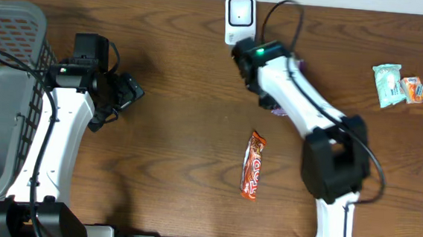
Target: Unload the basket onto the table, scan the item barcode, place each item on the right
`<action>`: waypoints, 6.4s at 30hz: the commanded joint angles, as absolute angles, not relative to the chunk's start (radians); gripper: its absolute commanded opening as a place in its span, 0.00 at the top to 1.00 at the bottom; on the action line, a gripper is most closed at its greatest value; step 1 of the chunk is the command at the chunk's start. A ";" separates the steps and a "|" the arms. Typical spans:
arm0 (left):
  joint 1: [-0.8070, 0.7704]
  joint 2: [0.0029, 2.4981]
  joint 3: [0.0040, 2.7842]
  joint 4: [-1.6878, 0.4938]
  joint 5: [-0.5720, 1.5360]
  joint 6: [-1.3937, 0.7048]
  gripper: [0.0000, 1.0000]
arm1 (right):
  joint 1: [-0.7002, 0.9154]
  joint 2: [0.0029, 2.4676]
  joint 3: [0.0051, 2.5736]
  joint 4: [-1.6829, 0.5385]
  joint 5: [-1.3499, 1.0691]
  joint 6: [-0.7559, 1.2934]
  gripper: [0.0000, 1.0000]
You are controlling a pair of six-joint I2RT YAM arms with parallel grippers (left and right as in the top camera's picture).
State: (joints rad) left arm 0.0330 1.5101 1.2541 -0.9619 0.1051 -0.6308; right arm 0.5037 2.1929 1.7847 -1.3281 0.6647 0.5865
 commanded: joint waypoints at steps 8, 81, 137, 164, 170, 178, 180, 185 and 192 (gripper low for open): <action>0.038 1.507 1.254 -0.964 0.095 -0.625 0.02 | 0.602 2.223 1.947 -1.225 0.292 0.541 0.50; 0.038 1.507 1.254 -0.964 0.095 -0.625 0.02 | 0.261 2.263 1.950 -0.385 -0.349 0.916 0.99; 0.038 1.507 1.254 -0.964 0.095 -0.625 0.02 | -0.012 1.863 1.937 -1.673 -0.474 -0.072 0.21; 0.038 1.507 1.254 -0.964 0.095 -0.625 0.02 | 0.507 1.863 1.132 -1.010 -0.253 0.501 0.48; 0.038 1.507 1.254 -0.964 0.095 -0.625 0.02 | 0.525 1.863 1.122 -0.942 -0.297 0.501 0.66; 0.038 1.507 1.254 -0.964 0.095 -0.625 0.02 | 0.560 1.864 1.108 -0.903 -0.284 0.513 0.55; 0.038 1.507 1.254 -0.964 0.095 -0.625 0.02 | 0.571 1.864 1.099 -0.901 -0.246 0.552 0.61; 0.038 1.507 1.254 -0.964 0.095 -0.625 0.02 | 0.599 1.864 1.098 -0.871 -0.226 0.535 0.99; 0.038 1.507 1.254 -0.964 0.095 -0.625 0.02 | 0.607 1.863 1.202 -0.954 -0.076 0.477 0.99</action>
